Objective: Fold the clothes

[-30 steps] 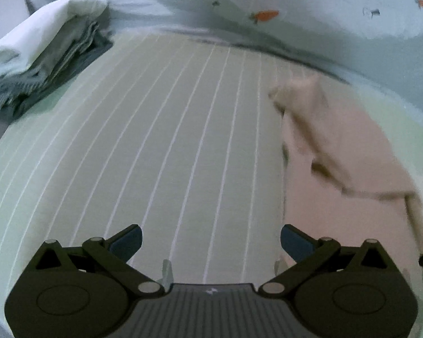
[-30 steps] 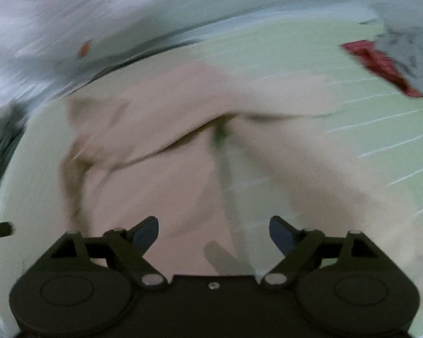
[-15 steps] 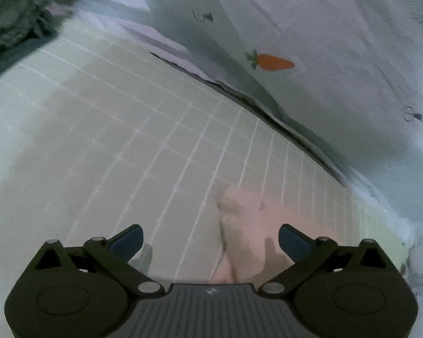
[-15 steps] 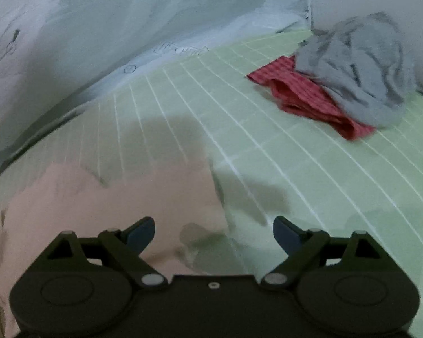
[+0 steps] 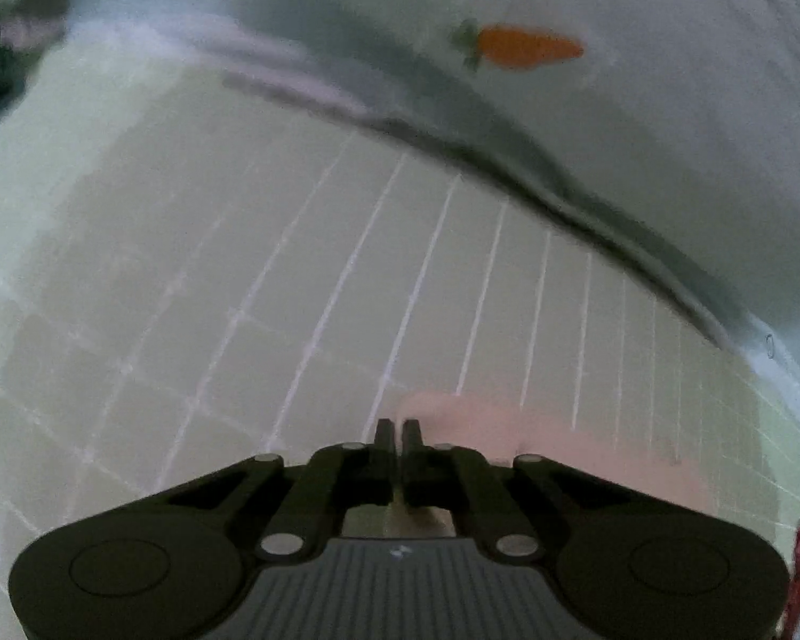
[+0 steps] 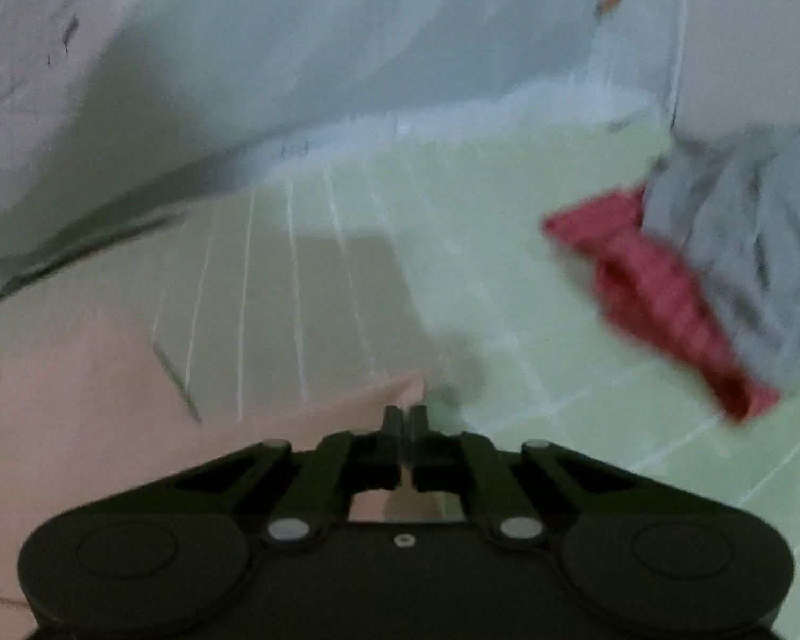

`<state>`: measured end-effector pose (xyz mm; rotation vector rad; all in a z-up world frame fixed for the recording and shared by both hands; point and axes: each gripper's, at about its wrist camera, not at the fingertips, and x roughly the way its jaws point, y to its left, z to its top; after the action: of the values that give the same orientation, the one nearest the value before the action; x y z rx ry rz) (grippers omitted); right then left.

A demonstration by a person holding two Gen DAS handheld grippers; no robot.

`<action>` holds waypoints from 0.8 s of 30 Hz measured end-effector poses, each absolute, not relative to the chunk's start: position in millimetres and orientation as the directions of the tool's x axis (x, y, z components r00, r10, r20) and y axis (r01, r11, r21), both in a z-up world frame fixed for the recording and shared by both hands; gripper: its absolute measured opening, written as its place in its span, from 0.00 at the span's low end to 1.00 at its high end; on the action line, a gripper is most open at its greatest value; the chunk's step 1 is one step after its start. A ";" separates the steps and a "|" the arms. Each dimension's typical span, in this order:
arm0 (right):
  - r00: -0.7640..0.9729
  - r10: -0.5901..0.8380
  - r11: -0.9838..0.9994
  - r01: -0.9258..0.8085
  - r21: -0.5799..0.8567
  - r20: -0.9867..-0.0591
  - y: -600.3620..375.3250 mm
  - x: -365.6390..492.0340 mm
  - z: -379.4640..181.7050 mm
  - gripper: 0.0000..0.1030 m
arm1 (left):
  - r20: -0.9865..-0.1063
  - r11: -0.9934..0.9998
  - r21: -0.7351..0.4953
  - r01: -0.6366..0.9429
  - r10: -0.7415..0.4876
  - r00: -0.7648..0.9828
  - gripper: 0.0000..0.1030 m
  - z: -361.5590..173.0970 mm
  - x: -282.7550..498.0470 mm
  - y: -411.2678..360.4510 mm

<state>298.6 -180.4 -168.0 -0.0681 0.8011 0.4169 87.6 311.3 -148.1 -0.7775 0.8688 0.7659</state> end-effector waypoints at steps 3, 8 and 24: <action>0.697 0.324 0.930 -0.358 0.080 -0.640 -188.6 299.9 -140.1 0.02 | -0.838 0.530 -0.221 -0.819 0.326 0.438 0.02 -130.0 95.0 312.6; 0.740 0.310 0.943 -0.321 0.092 -0.597 -198.0 313.8 -124.8 0.02 | -0.832 0.578 -0.148 -0.803 0.366 0.417 0.02 -129.9 121.2 312.8; 0.675 0.245 0.943 -0.332 0.011 -0.696 -184.2 323.5 -168.5 0.03 | -0.815 0.642 0.122 -0.757 0.500 0.292 0.63 -132.4 127.3 283.0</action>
<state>323.5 -184.2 -168.5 -0.1201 0.7639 0.3253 127.3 283.0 -132.4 -0.3131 0.9528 0.8555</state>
